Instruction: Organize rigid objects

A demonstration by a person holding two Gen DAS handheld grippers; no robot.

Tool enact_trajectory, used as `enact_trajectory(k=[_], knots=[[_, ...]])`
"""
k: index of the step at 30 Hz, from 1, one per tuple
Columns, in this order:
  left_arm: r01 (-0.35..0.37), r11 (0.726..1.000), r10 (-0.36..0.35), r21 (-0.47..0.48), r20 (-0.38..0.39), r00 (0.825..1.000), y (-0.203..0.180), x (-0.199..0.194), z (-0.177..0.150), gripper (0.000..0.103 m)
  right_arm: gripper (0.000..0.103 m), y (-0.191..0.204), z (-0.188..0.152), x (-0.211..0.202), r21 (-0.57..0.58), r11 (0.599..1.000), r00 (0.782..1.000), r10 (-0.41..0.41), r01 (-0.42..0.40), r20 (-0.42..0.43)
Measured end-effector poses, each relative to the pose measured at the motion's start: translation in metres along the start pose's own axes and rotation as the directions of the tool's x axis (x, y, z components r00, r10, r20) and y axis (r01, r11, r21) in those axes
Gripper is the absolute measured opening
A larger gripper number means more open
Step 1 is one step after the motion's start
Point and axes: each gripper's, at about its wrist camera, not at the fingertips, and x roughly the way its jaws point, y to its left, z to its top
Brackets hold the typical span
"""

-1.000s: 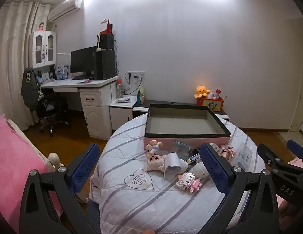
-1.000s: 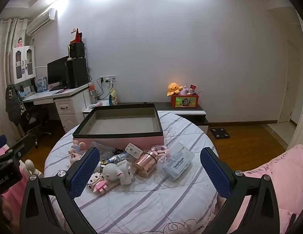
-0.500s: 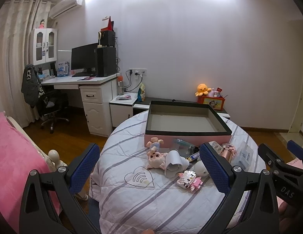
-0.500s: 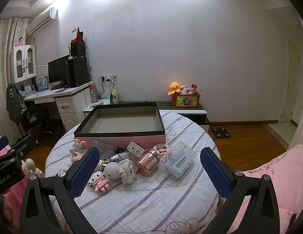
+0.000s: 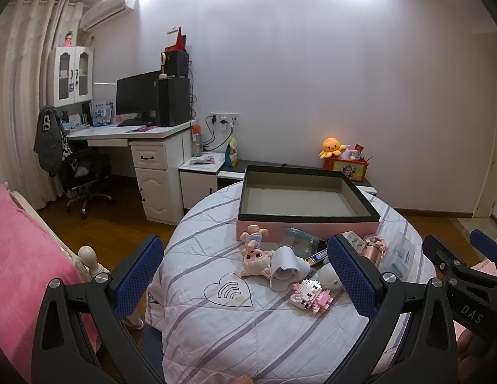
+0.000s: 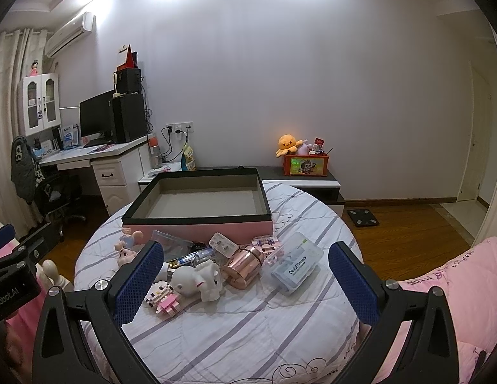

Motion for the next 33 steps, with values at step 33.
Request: enact_trajectory(k=[33], knots=[[0.000, 1.000, 0.000, 0.002, 0.004, 1.000, 0.0005, 0.0001, -0.0004, 0.103, 0.103, 0.0011, 0.0004, 0.0006, -0.001, 1.000, 1.000, -0.004, 0.004, 0.005]])
